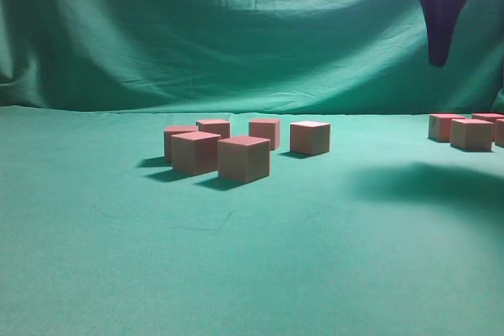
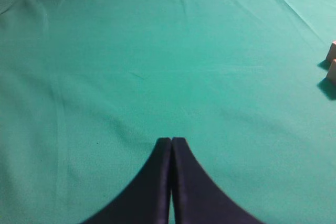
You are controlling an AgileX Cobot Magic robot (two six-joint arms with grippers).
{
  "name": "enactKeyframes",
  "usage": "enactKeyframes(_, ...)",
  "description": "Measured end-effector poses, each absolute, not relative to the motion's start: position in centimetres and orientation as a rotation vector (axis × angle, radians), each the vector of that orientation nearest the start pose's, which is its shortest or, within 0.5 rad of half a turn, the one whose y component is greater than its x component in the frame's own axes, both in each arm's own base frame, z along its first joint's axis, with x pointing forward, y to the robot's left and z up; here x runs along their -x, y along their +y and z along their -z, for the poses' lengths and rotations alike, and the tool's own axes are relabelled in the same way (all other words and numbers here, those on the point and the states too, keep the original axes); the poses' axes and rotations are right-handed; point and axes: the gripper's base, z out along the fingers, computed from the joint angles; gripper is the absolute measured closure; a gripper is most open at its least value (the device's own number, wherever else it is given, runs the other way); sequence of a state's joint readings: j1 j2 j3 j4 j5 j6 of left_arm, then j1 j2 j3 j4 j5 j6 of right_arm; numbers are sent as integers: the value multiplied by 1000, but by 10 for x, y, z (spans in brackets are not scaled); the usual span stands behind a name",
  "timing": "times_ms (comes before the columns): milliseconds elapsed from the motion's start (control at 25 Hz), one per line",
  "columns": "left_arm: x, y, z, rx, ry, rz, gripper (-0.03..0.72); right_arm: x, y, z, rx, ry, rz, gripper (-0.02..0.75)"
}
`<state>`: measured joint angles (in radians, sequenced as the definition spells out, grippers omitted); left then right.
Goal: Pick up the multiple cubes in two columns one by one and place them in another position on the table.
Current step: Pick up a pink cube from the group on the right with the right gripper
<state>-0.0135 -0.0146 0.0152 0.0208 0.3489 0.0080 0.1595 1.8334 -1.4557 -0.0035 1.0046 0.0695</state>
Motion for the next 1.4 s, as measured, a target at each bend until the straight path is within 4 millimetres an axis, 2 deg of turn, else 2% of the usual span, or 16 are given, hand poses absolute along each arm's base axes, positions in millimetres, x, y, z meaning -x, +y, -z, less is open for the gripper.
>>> enactKeyframes(40,-53,0,-177,-33,1833,-16,688,-379,61,-243,131,2864,-41,167)
enactKeyframes(80,-53,0,-177,-33,1833,-16,688,-382,61,-239,131,2864,-41,178)
enactKeyframes(320,-53,0,-177,-33,1833,-16,688,-393,63,-213,135,2886,-37,172)
enactKeyframes(600,-53,0,-177,-33,1833,-16,688,-403,64,-192,145,2876,-23,172)
enactKeyframes(1200,-53,0,-177,-33,1833,-16,688,-412,63,-164,174,2888,16,172)
enactKeyframes(1320,-53,0,-177,-33,1833,-16,688,-413,63,-164,175,2877,14,172)
enactKeyframes(1360,-53,0,-177,-33,1833,-16,688,-413,63,-164,175,2877,14,239)
enactKeyframes(1400,-53,0,-177,-33,1833,-16,688,-413,63,-164,175,2877,14,270)
